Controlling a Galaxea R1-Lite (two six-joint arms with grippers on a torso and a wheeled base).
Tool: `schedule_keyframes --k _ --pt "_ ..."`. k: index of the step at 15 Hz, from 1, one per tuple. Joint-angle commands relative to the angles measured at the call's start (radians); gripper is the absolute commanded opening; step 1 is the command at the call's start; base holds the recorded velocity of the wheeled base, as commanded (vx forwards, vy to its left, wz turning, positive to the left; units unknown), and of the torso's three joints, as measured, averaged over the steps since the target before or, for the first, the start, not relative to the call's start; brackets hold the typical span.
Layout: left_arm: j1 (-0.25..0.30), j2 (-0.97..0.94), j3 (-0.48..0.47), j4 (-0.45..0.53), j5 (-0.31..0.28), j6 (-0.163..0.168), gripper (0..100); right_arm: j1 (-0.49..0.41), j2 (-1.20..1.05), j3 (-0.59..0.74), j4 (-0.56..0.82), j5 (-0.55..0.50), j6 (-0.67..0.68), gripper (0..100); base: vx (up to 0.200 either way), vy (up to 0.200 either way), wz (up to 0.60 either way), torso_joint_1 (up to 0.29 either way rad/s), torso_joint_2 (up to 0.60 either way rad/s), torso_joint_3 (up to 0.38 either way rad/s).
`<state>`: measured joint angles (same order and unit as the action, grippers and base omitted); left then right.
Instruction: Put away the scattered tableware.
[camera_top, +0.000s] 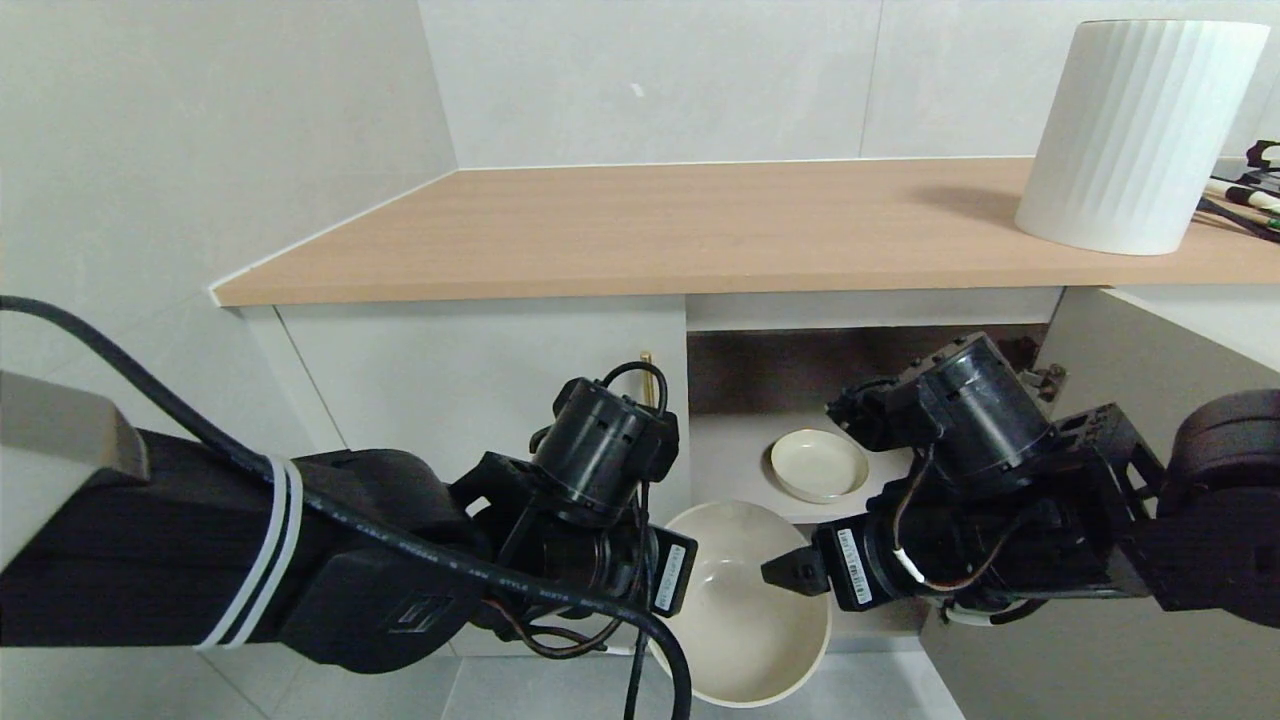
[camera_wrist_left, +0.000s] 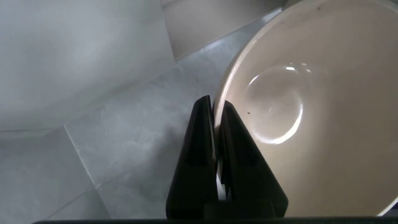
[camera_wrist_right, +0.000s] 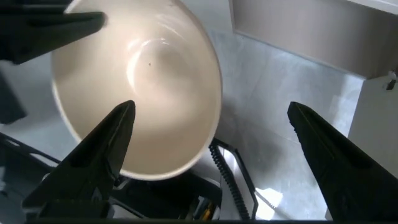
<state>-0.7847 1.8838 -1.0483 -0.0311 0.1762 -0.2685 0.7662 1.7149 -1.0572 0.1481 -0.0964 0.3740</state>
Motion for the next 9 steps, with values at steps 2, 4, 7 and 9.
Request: schedule_keyframes --k 2,4,7,9 --pt "-0.004 -0.012 0.001 0.0 0.002 -0.001 0 0.001 0.042 -0.001 -0.002 0.0 0.0 100 0.0 0.0 0.0 0.0 0.0 0.0" --pt "-0.005 -0.017 0.001 0.0 0.002 -0.001 0 0.001 0.055 -0.003 -0.004 0.0 0.0 0 0.0 0.0 0.0 0.0 0.0 0.0" --pt "-0.007 -0.019 0.001 0.0 0.002 -0.001 0 0.001 0.066 -0.004 -0.016 0.0 0.0 0 0.0 0.0 0.0 0.0 0.0 0.0" --pt "-0.01 -0.019 0.001 0.0 0.002 -0.001 0 0.001 0.068 -0.003 -0.024 -0.002 0.0 0 0.0 0.0 0.0 0.0 0.0 0.0"
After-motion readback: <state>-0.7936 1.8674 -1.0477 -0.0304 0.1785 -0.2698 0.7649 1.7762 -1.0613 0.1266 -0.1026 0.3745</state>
